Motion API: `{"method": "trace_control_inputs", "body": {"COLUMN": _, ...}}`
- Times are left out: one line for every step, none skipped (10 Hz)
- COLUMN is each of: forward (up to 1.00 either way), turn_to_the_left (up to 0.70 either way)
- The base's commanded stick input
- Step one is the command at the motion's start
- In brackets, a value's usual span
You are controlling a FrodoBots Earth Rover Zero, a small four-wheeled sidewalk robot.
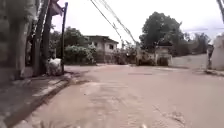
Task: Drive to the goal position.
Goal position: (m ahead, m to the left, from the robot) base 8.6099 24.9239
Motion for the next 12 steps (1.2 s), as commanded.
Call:
{"method": "trace_control_inputs", "body": {"forward": 1.0, "turn_to_the_left": 0.0}}
{"method": "trace_control_inputs", "body": {"forward": 1.0, "turn_to_the_left": 0.0}}
{"method": "trace_control_inputs", "body": {"forward": 1.0, "turn_to_the_left": 0.0}}
{"method": "trace_control_inputs", "body": {"forward": 1.0, "turn_to_the_left": 0.0}}
{"method": "trace_control_inputs", "body": {"forward": 1.0, "turn_to_the_left": 0.0}}
{"method": "trace_control_inputs", "body": {"forward": 1.0, "turn_to_the_left": 0.0}}
{"method": "trace_control_inputs", "body": {"forward": 1.0, "turn_to_the_left": 0.0}}
{"method": "trace_control_inputs", "body": {"forward": 1.0, "turn_to_the_left": 0.0}}
{"method": "trace_control_inputs", "body": {"forward": 1.0, "turn_to_the_left": 0.0}}
{"method": "trace_control_inputs", "body": {"forward": 1.0, "turn_to_the_left": 0.0}}
{"method": "trace_control_inputs", "body": {"forward": 1.0, "turn_to_the_left": 0.0}}
{"method": "trace_control_inputs", "body": {"forward": 1.0, "turn_to_the_left": 0.0}}
